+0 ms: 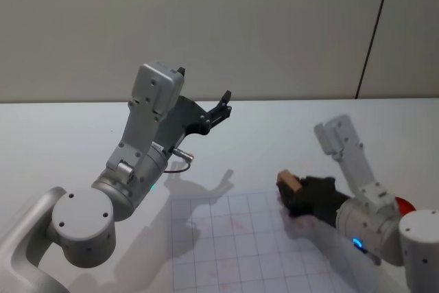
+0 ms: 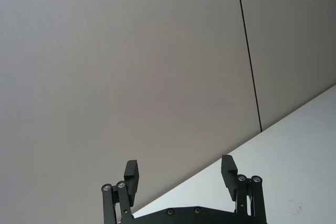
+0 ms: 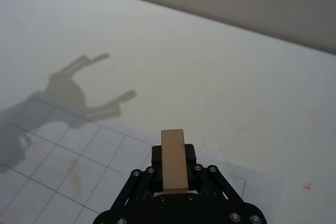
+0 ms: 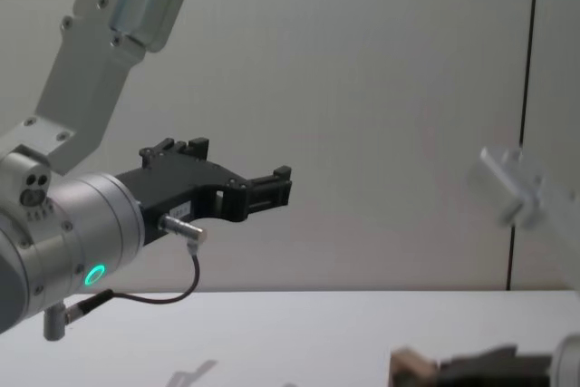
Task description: Use the one hand to pick up the stamp and affix it onto the A4 paper.
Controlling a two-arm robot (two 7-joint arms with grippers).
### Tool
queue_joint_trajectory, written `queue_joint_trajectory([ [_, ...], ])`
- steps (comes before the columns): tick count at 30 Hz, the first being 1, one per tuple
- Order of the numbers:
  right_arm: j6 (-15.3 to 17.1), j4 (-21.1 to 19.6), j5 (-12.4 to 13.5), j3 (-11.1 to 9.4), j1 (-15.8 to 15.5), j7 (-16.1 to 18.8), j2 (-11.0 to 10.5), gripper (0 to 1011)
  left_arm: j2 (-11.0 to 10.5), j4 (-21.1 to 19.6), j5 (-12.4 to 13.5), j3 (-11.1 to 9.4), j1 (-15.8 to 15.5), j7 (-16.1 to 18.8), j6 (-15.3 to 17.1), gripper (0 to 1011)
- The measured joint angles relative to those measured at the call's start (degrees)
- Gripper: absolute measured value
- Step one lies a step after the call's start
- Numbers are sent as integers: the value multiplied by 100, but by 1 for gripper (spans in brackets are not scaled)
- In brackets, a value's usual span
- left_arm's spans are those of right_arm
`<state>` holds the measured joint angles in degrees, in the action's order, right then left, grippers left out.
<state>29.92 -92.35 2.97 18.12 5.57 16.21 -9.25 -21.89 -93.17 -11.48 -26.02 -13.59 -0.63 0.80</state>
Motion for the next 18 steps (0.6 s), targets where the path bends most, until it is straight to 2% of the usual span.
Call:
queue_joint_trajectory([
  [8,-13,-425,226,-105,-50,-173,-43,218,0,0,0,0,0,0,0,1001],
  [18,170,-841,477,-248,-209,-535,-139,218,0,0,0,0,0,0,0,1002],
])
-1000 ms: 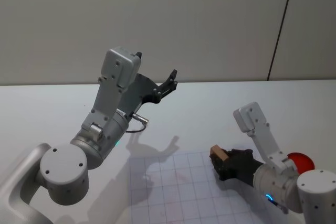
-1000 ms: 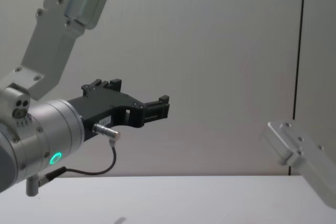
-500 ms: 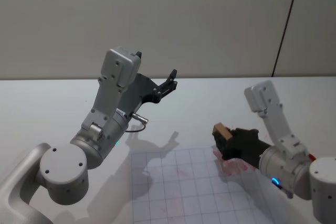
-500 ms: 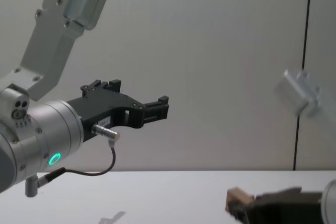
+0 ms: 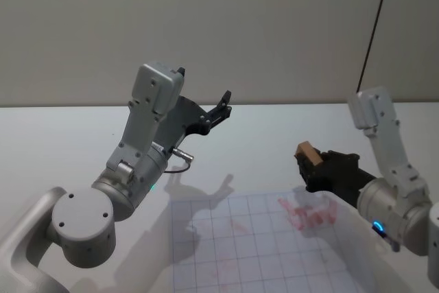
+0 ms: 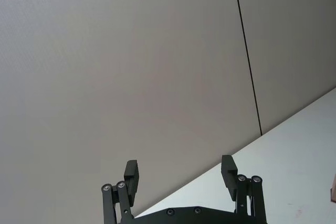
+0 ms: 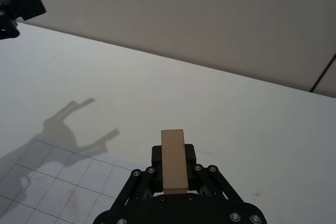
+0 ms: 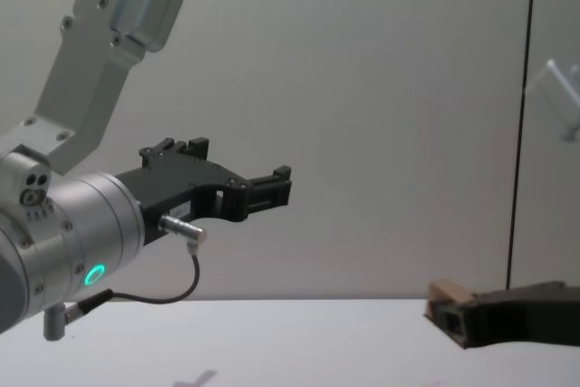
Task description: Use the one hand to pick up the stamp and affix it onto the A4 paper.
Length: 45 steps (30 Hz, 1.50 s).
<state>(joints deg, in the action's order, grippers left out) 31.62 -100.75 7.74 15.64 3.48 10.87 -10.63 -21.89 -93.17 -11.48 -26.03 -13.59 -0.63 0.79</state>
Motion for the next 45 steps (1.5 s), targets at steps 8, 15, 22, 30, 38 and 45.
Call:
queue_joint_trajectory([
  [8,200,-255,172,-179,-217,-403,-156,218,0,0,0,0,0,0,0,1001],
  [15,336,-407,288,-361,-413,-715,-321,218,0,0,0,0,0,0,0,1001],
  [22,446,-464,350,-505,-567,-936,-446,218,0,0,0,0,0,0,0,1001],
  [30,544,-453,364,-617,-690,-1085,-542,218,0,0,0,0,0,0,0,1001],
  [38,600,-371,332,-693,-769,-1149,-598,218,0,0,0,0,0,0,0,1002],
  [45,611,-281,309,-731,-803,-1122,-620,217,0,0,0,0,0,0,0,1001],
])
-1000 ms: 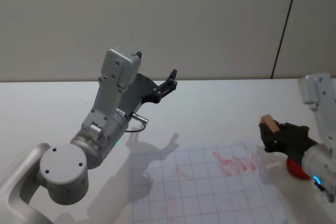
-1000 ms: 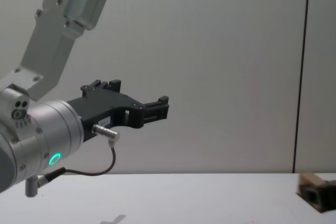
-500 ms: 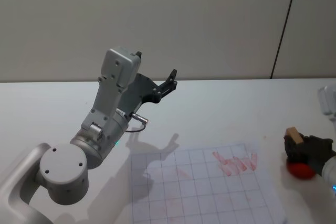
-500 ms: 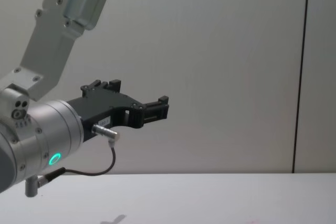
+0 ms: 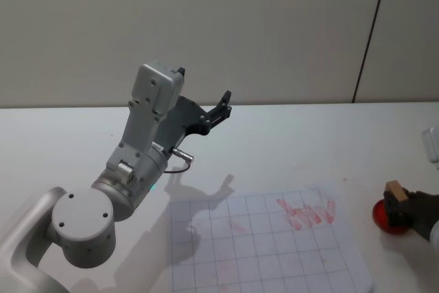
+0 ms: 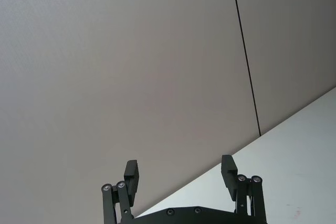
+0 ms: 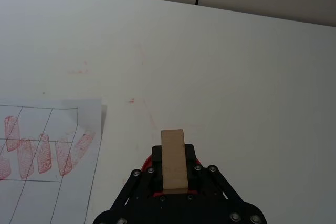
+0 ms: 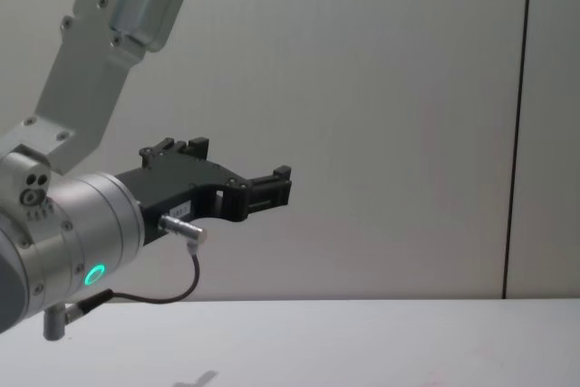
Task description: Use the one hand to pick up the stamp and affix it onto the A4 paper.
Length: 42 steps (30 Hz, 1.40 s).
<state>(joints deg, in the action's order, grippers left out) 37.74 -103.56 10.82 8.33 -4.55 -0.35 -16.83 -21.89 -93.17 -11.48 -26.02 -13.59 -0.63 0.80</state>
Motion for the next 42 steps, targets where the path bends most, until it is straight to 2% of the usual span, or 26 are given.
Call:
queue_joint_trajectory([
  [4,7,39,-7,-9,-11,40,-3,218,0,0,0,0,0,0,0,1001],
  [8,13,64,-20,-21,-21,79,-6,266,0,0,0,0,0,0,0,1001],
  [12,14,73,-30,-31,-38,113,-6,449,0,0,0,0,0,0,0,1001],
  [14,9,73,-32,-38,-49,124,-6,471,0,0,0,0,0,0,0,1001],
  [15,3,72,-32,-41,-54,128,-6,533,0,0,0,0,0,0,0,1002],
  [19,-50,37,-41,-54,-81,133,-6,624,0,0,0,0,0,0,0,1001],
  [20,-78,13,-47,-61,-94,132,-8,694,0,0,0,0,0,0,0,1001],
  [22,-122,-19,-58,-70,-110,131,-12,709,0,0,0,0,0,0,0,1001],
  [23,-145,-35,-65,-72,-119,131,-14,764,0,0,0,0,0,0,0,1001],
  [25,-219,-89,-90,-80,-144,128,-24,816,0,0,0,0,0,0,0,1001],
  [26,-248,-110,-101,-84,-154,123,-29,877,0,0,0,0,0,0,0,1001],
  [28,-345,-171,-138,-94,-185,113,-42,892,0,0,0,0,0,0,0,1001],
  [30,-444,-230,-175,-103,-216,105,-59,972,0,0,0,0,0,0,0,1002],
  [32,-520,-277,-202,-112,-241,101,-73,1000,0,0,0,0,0,0,0,1002],
  [42,-1176,-555,-420,-169,-420,106,-196,1001,0,0,0,0,0,0,0,1001],
])
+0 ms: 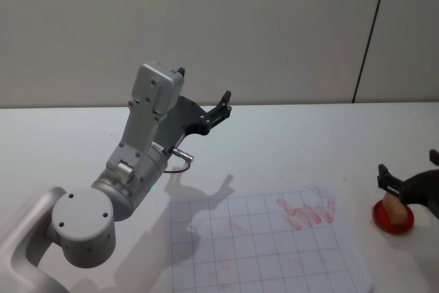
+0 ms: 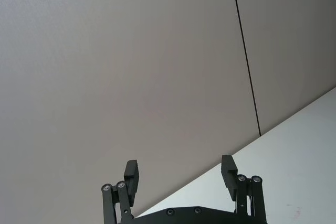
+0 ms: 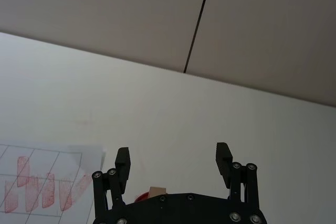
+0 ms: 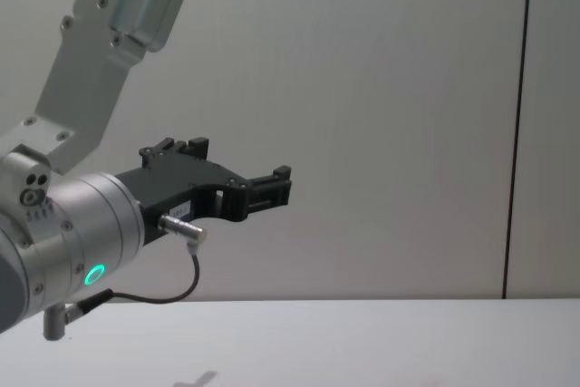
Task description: Use the one hand to pick up the stamp and affix it onto the A4 paper.
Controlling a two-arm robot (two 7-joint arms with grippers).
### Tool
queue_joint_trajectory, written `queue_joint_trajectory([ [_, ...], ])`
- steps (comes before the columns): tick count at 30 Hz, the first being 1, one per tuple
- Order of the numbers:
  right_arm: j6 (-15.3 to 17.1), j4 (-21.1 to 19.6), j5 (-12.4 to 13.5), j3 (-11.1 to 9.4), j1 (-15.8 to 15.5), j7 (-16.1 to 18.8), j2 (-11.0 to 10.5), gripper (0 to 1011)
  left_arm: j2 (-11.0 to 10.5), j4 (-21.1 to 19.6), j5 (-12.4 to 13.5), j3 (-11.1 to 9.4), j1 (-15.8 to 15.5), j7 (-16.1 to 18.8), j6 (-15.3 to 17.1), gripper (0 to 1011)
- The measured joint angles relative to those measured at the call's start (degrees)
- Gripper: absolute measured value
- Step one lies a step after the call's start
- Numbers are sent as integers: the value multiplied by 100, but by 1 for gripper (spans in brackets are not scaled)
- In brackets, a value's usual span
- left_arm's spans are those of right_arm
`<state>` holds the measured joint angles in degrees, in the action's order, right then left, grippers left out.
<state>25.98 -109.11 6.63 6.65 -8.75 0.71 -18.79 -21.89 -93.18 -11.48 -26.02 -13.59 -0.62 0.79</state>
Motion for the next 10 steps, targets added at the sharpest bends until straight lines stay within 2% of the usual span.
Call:
queue_joint_trajectory([
  [10,-786,-233,-219,-79,-181,24,-145,1001,0,0,0,0,0,0,0,1002],
])
